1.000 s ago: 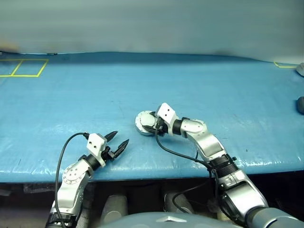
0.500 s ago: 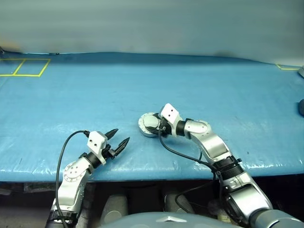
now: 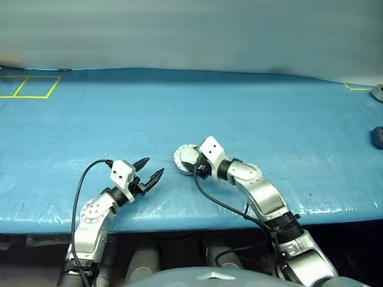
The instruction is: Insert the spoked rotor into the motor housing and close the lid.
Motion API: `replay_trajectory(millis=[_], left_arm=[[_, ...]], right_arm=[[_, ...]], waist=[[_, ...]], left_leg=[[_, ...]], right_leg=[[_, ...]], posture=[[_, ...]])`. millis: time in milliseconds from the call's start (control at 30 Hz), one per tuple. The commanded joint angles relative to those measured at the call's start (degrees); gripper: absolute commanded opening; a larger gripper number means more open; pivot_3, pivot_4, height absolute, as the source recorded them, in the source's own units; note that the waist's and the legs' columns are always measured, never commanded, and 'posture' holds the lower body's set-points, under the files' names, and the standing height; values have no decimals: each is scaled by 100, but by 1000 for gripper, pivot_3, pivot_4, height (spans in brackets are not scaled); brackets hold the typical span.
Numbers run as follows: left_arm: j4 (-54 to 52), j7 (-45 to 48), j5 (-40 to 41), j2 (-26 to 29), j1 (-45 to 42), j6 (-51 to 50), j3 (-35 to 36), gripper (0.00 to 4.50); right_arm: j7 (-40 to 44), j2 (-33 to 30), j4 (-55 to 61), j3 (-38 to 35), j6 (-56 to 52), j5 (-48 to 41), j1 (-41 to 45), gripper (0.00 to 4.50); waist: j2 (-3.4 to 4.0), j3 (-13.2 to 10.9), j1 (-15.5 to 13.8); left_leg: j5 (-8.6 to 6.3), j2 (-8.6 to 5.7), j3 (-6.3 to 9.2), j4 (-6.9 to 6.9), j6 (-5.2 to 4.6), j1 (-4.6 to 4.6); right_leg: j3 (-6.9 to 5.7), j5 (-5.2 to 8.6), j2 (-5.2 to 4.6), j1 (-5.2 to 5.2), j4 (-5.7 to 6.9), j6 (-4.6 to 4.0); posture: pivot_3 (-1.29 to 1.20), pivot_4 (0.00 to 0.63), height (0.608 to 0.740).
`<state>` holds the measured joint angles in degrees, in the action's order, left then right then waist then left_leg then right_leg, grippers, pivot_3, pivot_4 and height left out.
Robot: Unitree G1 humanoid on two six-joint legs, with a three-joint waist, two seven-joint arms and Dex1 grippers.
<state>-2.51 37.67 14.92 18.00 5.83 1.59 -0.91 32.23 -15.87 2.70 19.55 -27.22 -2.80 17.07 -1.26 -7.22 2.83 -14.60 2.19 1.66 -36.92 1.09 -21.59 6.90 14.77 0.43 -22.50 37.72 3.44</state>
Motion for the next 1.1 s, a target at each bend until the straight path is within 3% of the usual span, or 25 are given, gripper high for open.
replay_trajectory(millis=[33,267,467,700,833,1100], left_arm=[[-62,76,75,-14,-65,89,-8,3307],[-32,90,73,-52,-67,104,-6,3307],[-130,108,96,-80,-55,53,-16,3307],[-128,119,76,-111,-68,58,-75,3307],[-100,113,50,-109,-83,72,-87,3307],[-231,137,71,-36,-280,-124,-148,3307]], right_arm=[[-126,-152,-779,269,-823,311,-376,3016],[-115,-44,-520,-1,-1397,-98,-378,3016],[1020,-393,529,181,-1323,-923,-642,3016],[683,-450,218,416,-1163,-442,-586,3016],[-92,-149,-178,166,-1142,-141,-449,3016],[169,-556,-221,722,-829,227,-513,3016]], waist=[[4,11,12],[8,35,-6],[-3,40,-36],[4,37,99],[5,34,152],[17,5,116]], left_leg=[[-1,1,2,1,0,1],[-1,-6,6,-8,1,25],[-22,-10,6,-5,-6,-3],[-87,21,11,-3,5,-8],[-91,31,7,-3,5,-1],[-82,18,-1,-20,9,70]], right_leg=[[-1,2,1,0,0,-2],[0,12,-8,3,-3,5],[-1,24,-13,-14,-16,15],[-11,47,18,-2,3,-3],[-13,65,24,0,4,12],[9,79,-6,33,1,-4]], posture=[[0,150,740],[0,150,740],[0,150,740],[0,150,740],[0,150,740],[0,150,740]])
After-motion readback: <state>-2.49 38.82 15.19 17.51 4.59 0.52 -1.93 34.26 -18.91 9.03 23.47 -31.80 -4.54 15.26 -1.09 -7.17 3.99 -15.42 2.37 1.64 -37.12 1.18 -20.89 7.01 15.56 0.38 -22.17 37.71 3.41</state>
